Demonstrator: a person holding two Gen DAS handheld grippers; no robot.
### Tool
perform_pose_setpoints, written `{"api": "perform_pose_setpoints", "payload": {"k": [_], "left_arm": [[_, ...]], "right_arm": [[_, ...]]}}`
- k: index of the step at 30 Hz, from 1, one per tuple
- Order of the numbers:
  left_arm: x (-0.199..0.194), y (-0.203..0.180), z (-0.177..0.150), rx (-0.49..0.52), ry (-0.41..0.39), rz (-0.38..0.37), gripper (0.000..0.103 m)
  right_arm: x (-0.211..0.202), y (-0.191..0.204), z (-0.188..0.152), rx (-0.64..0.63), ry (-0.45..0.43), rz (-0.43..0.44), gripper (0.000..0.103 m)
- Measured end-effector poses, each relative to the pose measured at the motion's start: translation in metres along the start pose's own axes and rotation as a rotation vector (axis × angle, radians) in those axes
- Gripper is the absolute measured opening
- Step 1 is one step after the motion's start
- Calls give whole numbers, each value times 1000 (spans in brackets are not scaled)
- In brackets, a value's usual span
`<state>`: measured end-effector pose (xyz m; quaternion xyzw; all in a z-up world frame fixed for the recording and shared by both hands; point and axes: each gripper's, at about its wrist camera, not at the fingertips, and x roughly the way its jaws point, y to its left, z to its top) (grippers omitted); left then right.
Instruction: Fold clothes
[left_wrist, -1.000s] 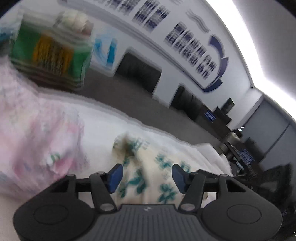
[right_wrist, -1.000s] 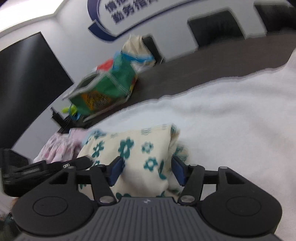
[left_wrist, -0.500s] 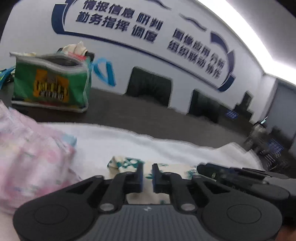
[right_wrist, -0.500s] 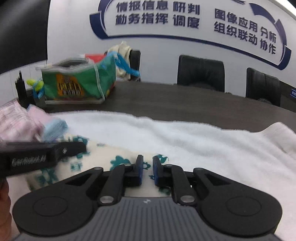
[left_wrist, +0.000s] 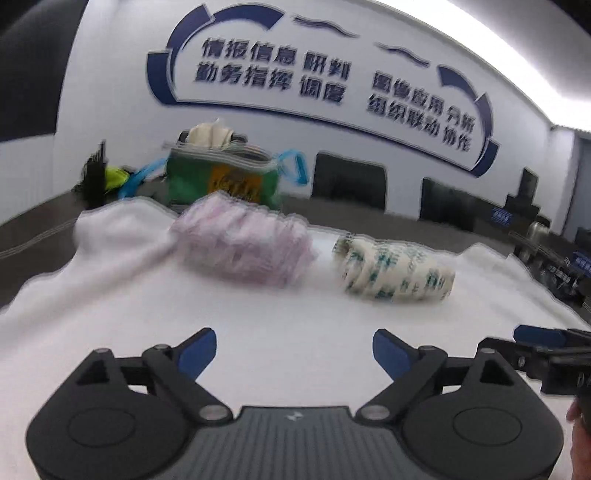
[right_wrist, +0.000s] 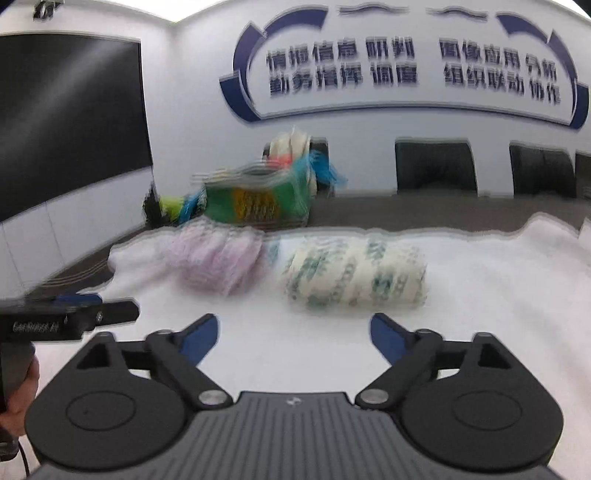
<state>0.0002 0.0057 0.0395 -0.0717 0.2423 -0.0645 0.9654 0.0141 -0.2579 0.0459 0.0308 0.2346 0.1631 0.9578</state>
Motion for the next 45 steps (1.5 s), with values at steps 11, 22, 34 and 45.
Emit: {"api": "perform_pose_setpoints", "payload": {"k": [11, 22, 34, 45], "left_arm": [[-10, 3, -33, 21, 14, 6, 92], [10, 7, -37, 0, 153, 64, 95], [15, -4, -40, 74, 190, 99, 103], [15, -2, -40, 64, 185, 94, 103]], "right_arm": [[21, 61, -42, -70, 119, -122, 103], [33, 56, -47, -62, 201, -190, 103], [39, 43, -47, -2, 238, -215, 103], [41, 46, -49, 0, 218, -227, 102]]}}
